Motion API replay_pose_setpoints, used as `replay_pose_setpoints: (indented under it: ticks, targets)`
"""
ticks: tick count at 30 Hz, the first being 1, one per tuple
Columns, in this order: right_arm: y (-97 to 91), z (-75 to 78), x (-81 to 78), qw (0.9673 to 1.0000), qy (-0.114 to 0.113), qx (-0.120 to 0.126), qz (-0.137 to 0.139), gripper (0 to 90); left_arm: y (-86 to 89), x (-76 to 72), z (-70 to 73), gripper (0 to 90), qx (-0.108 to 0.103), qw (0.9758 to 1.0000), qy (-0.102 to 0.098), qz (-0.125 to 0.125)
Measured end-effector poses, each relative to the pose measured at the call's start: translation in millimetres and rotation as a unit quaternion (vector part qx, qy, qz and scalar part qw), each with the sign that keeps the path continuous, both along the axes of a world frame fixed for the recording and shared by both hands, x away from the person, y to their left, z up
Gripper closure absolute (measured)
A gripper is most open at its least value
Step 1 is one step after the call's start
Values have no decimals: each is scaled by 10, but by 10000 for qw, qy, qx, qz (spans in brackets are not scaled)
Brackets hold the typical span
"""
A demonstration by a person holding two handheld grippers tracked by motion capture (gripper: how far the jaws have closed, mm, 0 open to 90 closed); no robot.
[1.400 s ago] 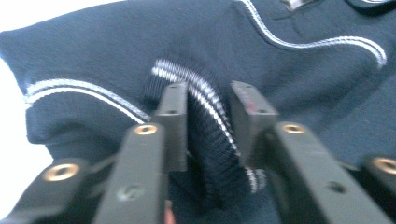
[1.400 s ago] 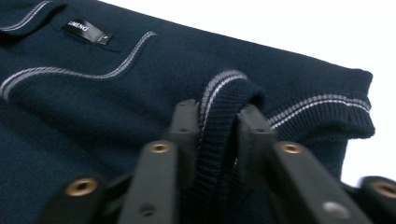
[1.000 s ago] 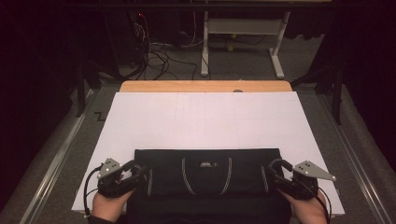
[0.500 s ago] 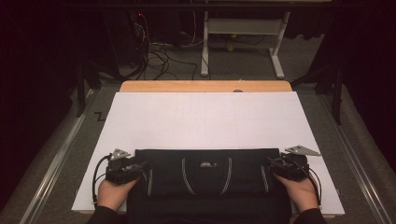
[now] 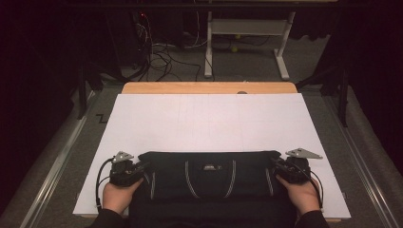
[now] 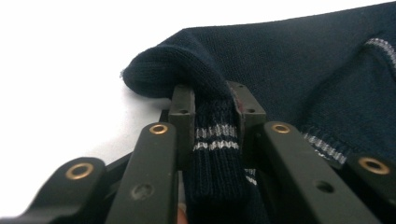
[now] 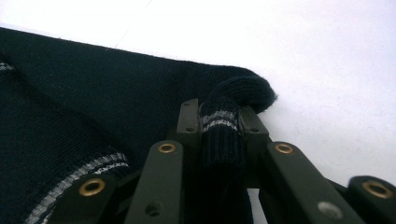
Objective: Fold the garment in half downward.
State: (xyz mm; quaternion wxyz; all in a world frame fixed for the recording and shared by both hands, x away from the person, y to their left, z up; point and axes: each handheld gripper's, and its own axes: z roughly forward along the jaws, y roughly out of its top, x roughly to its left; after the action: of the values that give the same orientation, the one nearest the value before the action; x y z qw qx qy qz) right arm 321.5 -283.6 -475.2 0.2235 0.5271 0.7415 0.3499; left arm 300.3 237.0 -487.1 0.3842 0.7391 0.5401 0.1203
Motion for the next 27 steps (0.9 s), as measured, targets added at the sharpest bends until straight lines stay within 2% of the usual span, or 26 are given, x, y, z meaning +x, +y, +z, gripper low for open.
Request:
replay_pose_setpoints:
  ticks: [2, 4, 8, 13, 19, 22, 27]
  targets:
    - [1, 11, -18, 9999, -109, -77, 58, 769, 0, -29, 25, 725, 5, 9999, -157, 56]
    - [-4, 43, -40, 9998, -198, -41, 37, 772, -22, -53, 71, 729, 59, 9993, -358, 81]
    - [-13, 136, -70, 9986, -524, -21, 54, 776, -52, -84, 193, 737, 177, 9968, -772, 110]
    - [-15, 226, -29, 9969, -780, -43, 124, 784, -60, -23, 303, 747, 213, 9941, -1051, 141]
    - [-29, 344, 59, 9947, -1018, -54, 147, 785, -69, 119, 419, 761, 293, 9923, -1196, 117]
    - [-20, 393, 107, 9931, -1159, -111, 129, 785, -79, 181, 462, 765, 308, 9924, -1186, 109]
    - [-11, 447, 199, 9910, -1336, -78, 63, 784, -54, 262, 461, 768, 196, 9924, -1196, 223]
